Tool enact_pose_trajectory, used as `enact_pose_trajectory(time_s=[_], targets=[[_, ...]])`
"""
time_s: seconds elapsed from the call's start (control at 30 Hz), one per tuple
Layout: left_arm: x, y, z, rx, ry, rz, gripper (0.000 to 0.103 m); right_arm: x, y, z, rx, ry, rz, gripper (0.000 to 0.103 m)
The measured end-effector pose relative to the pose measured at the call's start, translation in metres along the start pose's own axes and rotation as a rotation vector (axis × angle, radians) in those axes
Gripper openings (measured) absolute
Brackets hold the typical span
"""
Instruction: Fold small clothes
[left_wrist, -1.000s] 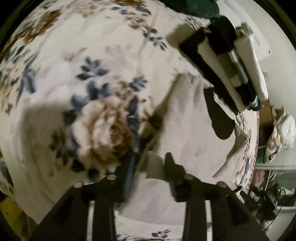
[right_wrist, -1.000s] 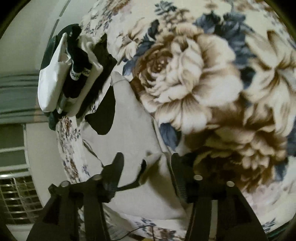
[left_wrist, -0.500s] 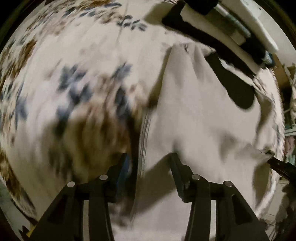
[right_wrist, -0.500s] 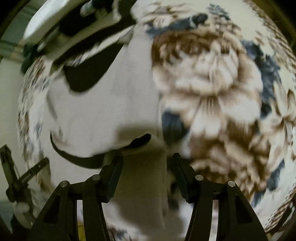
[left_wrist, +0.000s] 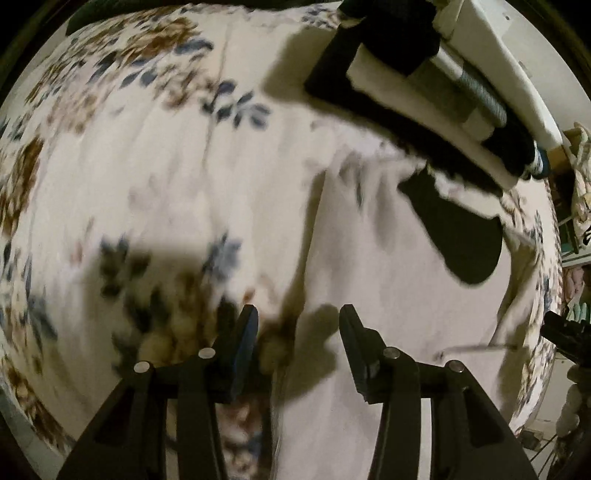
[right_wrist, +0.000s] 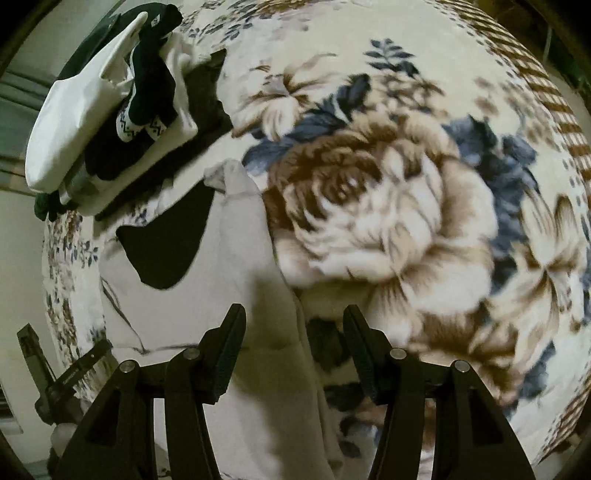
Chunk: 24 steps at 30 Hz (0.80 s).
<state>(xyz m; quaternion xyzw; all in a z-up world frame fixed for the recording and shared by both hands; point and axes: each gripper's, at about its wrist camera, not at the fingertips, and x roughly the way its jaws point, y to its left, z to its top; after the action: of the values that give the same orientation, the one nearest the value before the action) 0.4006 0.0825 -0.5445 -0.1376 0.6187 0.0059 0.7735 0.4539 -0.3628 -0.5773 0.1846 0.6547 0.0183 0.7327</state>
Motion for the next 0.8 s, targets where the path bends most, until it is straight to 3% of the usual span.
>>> enact_pose_trajectory(time_s=[0.07,0.17,0.3,0.4,0.47,0.5,0.53,0.67,0.8], targets=[[0.006,-0.007,0.019,0.024,-0.014,-0.014,0.043,0.007,0.012,0.020,-0.016,-0.024,-0.007,0.070],[0.022,-0.024,0.046,0.095,-0.014,-0.017,0.053,0.019,0.032,0.050,-0.054,-0.055,-0.057,0.072],[0.047,-0.048,0.077,0.197,0.007,-0.014,0.054,0.042,0.063,0.077,-0.154,-0.021,-0.104,0.072],[0.060,-0.069,0.090,0.314,-0.007,0.038,0.053,0.064,0.084,0.091,-0.256,0.021,-0.201,0.072],[0.061,-0.079,0.091,0.380,-0.036,0.042,0.043,0.076,0.093,0.096,-0.306,0.042,-0.253,0.054],[0.060,-0.082,0.090,0.406,-0.048,0.029,0.012,0.079,0.095,0.097,-0.315,0.051,-0.271,0.020],[0.060,-0.084,0.089,0.419,-0.041,0.024,0.003,0.080,0.096,0.099,-0.315,0.052,-0.286,0.007],[0.028,-0.079,0.071,0.438,-0.118,0.001,0.002,0.052,0.098,0.094,-0.285,-0.035,-0.250,0.004],[-0.017,-0.061,0.043,0.384,-0.177,-0.015,0.002,0.015,0.097,0.071,-0.277,-0.110,-0.213,0.004]])
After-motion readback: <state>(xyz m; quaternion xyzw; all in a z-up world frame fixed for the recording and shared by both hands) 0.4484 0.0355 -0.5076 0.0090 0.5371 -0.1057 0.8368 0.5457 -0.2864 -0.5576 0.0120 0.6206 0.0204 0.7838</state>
